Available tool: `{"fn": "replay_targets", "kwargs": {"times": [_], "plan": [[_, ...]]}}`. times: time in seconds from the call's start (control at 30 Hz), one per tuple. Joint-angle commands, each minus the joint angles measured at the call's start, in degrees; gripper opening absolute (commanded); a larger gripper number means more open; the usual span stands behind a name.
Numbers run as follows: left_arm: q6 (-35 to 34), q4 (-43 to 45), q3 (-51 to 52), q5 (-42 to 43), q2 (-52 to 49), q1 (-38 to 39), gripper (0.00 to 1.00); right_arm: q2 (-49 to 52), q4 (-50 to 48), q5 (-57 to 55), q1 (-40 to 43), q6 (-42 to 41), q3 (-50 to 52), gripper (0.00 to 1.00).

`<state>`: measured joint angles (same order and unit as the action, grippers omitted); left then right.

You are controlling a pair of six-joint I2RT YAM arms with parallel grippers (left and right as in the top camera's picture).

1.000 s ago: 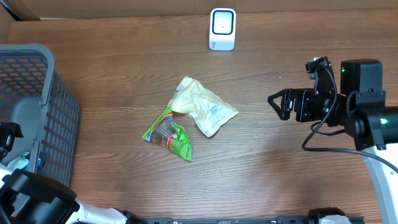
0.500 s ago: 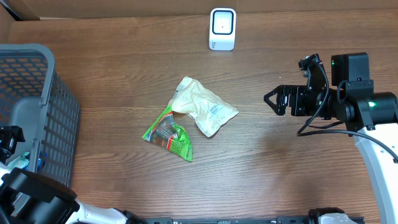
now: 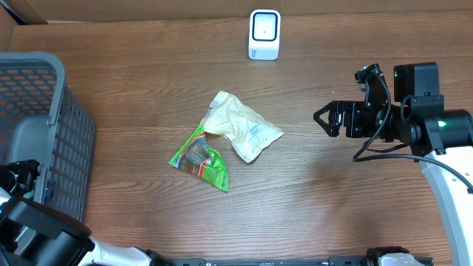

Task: Scan the item barcode
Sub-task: 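Reach the left gripper back into the basket among blue packages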

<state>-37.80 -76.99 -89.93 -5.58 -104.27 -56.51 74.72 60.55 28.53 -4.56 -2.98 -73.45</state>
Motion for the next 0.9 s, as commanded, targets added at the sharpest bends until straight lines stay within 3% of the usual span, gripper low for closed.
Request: {"fn": "replay_targets", "kwargs": {"times": [0.0, 0.23, 0.7, 0.73, 0.83, 0.87], "plan": [[-1.01, 3.67, 4.72, 0.02, 3.8, -0.22, 0.93, 0.0, -0.44, 0.72, -0.26, 0.04, -0.76, 1.0], [-6.16, 12.55, 11.72, -3.87, 7.19, -1.9, 0.96, 0.0, -0.46, 0.7, -0.26, 0.07, -0.76, 1.0], [-4.59, 35.56, 23.3, -4.0, 7.17, -5.33, 1.0, 0.0, -0.81, 0.7, -0.26, 0.02, -0.76, 1.0], [-4.63, 35.71, 23.3, -4.0, 7.15, -5.33, 0.94, 0.0, -0.9, 0.72, -0.26, 0.02, -0.76, 1.0], [-4.61, 36.44, 23.98, -4.04, 6.99, -5.31, 0.54, 0.0, -1.33, 0.7, -0.26, 0.02, -0.76, 1.0], [-4.61, 36.68, 24.44, -4.04, 6.88, -5.31, 0.47, 0.0, -1.31, 0.7, -0.26, 0.02, -0.76, 1.0]]}}
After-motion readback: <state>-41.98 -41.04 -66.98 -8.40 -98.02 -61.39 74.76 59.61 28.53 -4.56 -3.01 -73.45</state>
